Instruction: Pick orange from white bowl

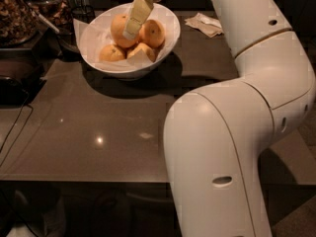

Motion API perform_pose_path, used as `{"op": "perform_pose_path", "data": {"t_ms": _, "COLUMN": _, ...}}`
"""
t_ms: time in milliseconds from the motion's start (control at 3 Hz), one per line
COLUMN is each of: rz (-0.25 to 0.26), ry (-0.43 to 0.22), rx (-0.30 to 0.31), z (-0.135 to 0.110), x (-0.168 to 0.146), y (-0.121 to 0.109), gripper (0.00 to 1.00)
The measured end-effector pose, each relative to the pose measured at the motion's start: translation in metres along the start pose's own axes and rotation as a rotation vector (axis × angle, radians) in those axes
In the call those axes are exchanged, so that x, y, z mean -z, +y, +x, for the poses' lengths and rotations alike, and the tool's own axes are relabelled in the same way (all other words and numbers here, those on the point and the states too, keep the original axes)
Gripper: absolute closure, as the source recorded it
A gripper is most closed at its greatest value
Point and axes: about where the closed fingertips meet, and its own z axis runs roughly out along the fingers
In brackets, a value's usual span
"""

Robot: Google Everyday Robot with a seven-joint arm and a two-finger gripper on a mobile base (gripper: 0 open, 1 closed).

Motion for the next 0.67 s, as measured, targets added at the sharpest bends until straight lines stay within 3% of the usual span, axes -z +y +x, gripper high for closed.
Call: {"op": "perform_pose_path", "data": {"t_ms": 667, "rz": -0.018, "ry": 0.007, "rx": 0.025, "z": -0.014, "x": -0.021, "y": -0.003, "gripper": 0.22}}
